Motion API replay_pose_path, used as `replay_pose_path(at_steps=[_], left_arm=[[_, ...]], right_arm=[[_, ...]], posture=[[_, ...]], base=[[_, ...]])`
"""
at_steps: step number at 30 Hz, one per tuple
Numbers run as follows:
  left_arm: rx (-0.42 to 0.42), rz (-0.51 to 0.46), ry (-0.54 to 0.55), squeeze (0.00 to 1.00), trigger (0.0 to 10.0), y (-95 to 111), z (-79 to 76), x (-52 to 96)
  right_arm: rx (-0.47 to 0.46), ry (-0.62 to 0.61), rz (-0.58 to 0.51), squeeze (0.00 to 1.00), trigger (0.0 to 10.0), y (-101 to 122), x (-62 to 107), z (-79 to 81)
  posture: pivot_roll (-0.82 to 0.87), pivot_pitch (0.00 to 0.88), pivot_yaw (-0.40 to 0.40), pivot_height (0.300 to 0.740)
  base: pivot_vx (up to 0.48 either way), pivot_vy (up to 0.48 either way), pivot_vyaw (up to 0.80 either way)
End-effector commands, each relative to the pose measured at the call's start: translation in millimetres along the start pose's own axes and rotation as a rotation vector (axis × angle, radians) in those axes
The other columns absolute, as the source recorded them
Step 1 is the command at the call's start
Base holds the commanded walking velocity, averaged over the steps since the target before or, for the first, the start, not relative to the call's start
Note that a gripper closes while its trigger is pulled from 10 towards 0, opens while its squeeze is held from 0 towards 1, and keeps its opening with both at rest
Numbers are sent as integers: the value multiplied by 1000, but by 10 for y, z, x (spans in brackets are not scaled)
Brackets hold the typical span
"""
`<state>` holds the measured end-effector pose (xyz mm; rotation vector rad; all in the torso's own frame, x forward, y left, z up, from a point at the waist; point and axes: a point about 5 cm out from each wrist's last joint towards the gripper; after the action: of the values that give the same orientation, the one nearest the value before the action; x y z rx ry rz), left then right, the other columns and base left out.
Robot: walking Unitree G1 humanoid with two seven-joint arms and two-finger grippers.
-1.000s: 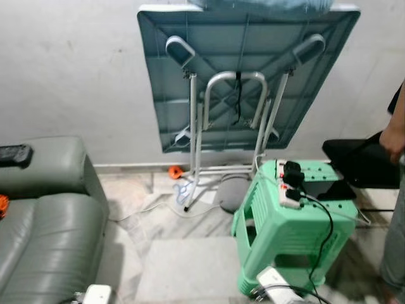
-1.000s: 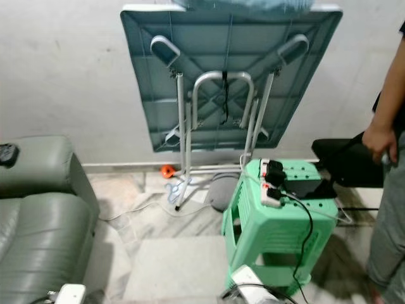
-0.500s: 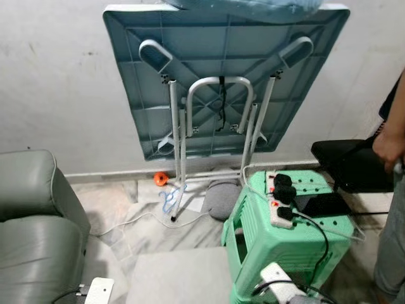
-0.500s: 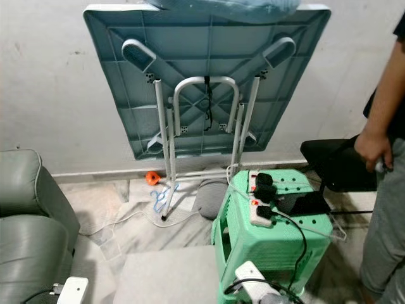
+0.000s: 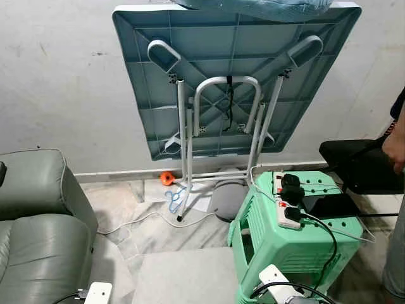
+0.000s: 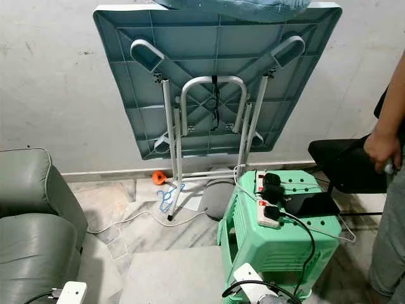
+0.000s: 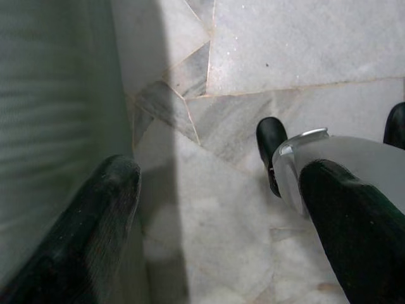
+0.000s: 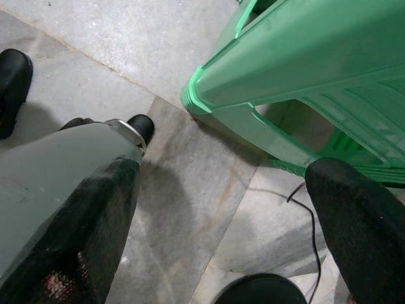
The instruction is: Move the pillow to the sofa
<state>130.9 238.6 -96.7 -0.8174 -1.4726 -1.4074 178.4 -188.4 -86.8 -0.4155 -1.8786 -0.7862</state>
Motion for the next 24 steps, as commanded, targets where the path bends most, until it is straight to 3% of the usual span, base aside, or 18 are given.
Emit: replay_pose_path(at_steps=[1, 24], left_arm=[[-10, 6, 7, 0, 10000, -4, 37, 5], [-17, 5, 9, 0, 10000, -1, 45, 6]], right_arm=[[3, -8, 6, 0, 10000, -1, -1, -1], [10, -11, 12, 0, 10000, 0, -2, 2]], posture=[[-131, 0, 6, 740], [-132, 0, 10, 740]], base=[[0, 0, 0], [0, 0, 0]])
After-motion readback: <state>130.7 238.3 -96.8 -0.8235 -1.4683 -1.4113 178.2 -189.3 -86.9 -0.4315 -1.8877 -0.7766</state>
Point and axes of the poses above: a point about 5 cm out from each wrist's last joint towards the gripper, its own x axis pointing back from the gripper into the wrist, its own y axis along the axis of the wrist's last joint, z = x × y, and after that the axes turned 12 degrees about x, right-handed
